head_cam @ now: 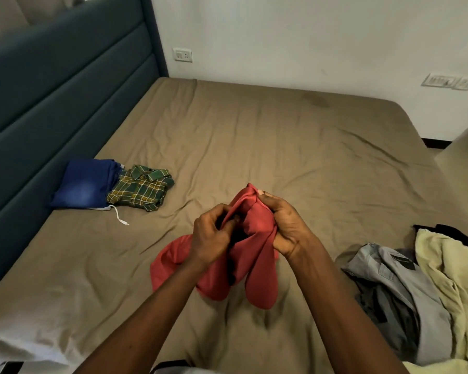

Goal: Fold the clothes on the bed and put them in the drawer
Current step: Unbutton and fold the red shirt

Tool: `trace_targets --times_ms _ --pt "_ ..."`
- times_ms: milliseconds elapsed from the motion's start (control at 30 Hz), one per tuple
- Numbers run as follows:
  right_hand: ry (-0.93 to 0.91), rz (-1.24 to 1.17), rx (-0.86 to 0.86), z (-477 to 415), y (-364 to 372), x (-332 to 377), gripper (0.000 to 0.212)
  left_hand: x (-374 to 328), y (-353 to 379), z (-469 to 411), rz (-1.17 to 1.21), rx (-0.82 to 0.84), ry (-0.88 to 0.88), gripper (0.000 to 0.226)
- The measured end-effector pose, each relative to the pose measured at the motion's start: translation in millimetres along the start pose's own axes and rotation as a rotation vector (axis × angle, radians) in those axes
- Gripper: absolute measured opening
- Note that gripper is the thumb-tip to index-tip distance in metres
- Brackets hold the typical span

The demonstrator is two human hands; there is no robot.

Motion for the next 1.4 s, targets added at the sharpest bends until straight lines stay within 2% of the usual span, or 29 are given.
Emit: trace_targets --times_ms 133,200,267,333,367,433,500,567,667,767,833,867,967,1033,1100,1200,1333,1400 --pt "-0.139 0.118 -0.026 -2.0 -3.5 31.3 0.013 -13.6 -10.2 -3.4 0.429 0.1 -0.049 0.013" --pt "-0.171 0.23 -0.041 -6.2 -4.9 40.1 0.011 -20.1 -13.3 -2.3 0.59 0.218 -0.112 0.008" --pt "-0.176 0.319 -0.037 -12.7 -6.9 40.1 0.01 -25.5 -14.2 -2.1 0.661 0.315 -0.172 0.022" --pt "-0.171 0.48 -0.029 -16.4 -11.4 38.8 0.009 -27.1 -21.6 -7.6 0.713 0.253 -0.201 0.029" --pt "-0.154 0.585 -0.01 -16.1 -15.6 37.8 0.012 -26.6 -28.2 -11.0 0.778 0.178 -0.212 0.024" --pt "-0.061 0.805 0.052 -12.4 -28.5 33.0 0.016 -20.5 -46.8 -19.2 0.934 0.003 -0.238 0.014" --pt "0.054 0.997 0.095 -9.7 -42.2 22.2 0.008 -8.5 -67.2 -26.1 0.966 -0.123 -0.276 0.021" --pt "0.093 1.08 0.092 -7.9 -49.6 11.6 0.002 -1.4 -74.8 -28.3 0.942 -0.171 -0.303 0.02" --pt "0.169 1.019 0.04 -7.8 -51.5 -2.7 0.009 6.1 -70.8 -27.4 0.827 -0.224 -0.312 0.02" --pt "0.335 0.954 -0.039 -6.8 -55.0 -27.4 0.021 14.6 -66.5 -20.6 0.563 -0.282 -0.302 0.022" --pt "0.35 0.908 -0.12 -5.5 -59.2 -43.2 0.025 16.9 -60.0 -12.0 0.371 -0.293 -0.307 0.024" --pt "0.331 0.81 -0.138 -4.3 -58.6 -50.7 0.023 17.1 -55.5 -6.1 0.312 -0.285 -0.308 0.021" --pt "0.234 0.264 -0.124 -3.0 -50.3 -72.0 0.01 27.7 -39.5 12.2 0.197 -0.177 -0.34 0.015" --pt "0.175 0.128 -0.143 -3.7 -45.3 -79.8 0.008 35.1 -31.2 23.7 0.097 -0.07 -0.361 0.019" --pt "0.144 0.205 -0.173 -4.7 -41.5 -86.2 0.007 37.0 -24.9 31.7 0.056 0.016 -0.342 0.03" --pt "0.1 0.381 -0.258 -1.5 -37.4 -90.9 0.007 35.2 -20.9 37.3 0.019 0.077 -0.294 0.031" --pt "0.041 0.571 -0.305 1.5 -40.8 -93.6 0.008 36.3 -21.1 41.8 0.027 0.031 -0.299 0.026" --pt "0.013 0.66 -0.297 1.4 -40.5 -95.0 0.005 35.3 -19.1 42.9 -0.062 -0.002 -0.274 0.021"
Point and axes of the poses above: each hand's wrist, its own z-axis away from the middle knuckle, its own y-axis out of the palm, x = y × z, the point moved 3 cm from there along -z, towards the middle knuckle, and after that the axes turned 14 degrees about x, right-handed, at the moved point
